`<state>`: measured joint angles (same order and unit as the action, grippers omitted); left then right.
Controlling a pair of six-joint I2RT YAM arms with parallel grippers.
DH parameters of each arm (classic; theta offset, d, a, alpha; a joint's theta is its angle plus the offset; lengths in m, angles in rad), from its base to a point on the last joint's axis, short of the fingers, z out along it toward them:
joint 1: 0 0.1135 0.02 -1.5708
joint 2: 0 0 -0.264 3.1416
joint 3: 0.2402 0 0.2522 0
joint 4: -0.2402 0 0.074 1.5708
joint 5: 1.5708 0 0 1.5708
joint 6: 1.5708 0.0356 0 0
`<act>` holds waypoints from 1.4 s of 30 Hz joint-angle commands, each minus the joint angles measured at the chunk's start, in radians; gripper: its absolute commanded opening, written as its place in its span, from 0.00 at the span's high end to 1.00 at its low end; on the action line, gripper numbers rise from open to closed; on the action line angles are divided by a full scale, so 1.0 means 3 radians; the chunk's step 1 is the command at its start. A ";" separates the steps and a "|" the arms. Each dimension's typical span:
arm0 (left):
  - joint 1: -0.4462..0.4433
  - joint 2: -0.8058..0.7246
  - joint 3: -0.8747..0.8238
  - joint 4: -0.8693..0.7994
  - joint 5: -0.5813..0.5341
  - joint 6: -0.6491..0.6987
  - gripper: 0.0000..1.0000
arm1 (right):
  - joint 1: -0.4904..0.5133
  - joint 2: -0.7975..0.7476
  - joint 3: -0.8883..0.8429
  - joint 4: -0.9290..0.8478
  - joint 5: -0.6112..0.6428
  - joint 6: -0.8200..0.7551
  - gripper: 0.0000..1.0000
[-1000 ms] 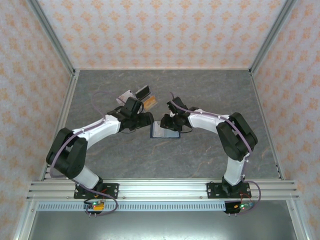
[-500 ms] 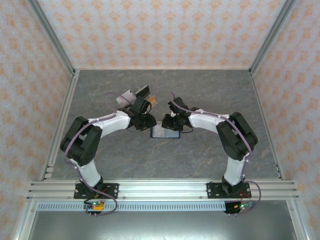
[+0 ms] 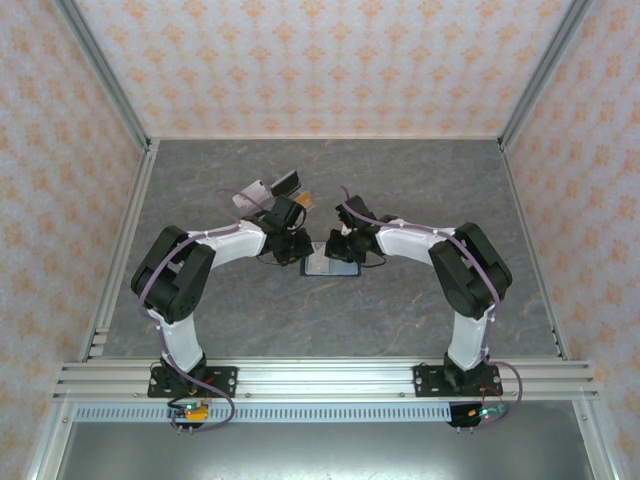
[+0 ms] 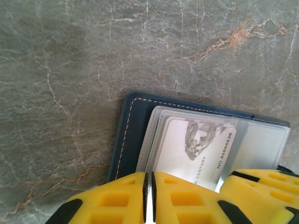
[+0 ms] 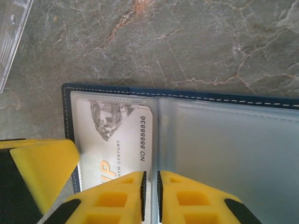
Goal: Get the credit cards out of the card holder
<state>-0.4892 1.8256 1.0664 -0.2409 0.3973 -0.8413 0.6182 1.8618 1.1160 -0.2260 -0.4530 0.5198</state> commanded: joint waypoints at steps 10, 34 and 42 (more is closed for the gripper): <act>-0.0017 0.0086 0.0030 0.0107 0.0007 -0.0095 0.91 | -0.0020 0.0086 -0.0034 0.0070 -0.0010 -0.0038 0.83; -0.0015 0.0012 -0.0369 0.0346 -0.0074 -0.0280 0.94 | -0.0151 0.0131 -0.0177 0.0484 -0.0462 0.0276 0.80; -0.0018 -0.0005 -0.0481 0.0483 0.0064 -0.0286 0.96 | -0.0213 0.0185 -0.0268 0.0793 -0.0762 0.0452 0.82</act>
<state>-0.4889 1.8107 0.9634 -0.0494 0.3935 -0.9192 0.5526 1.8938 1.0508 -0.0620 -0.6430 0.6193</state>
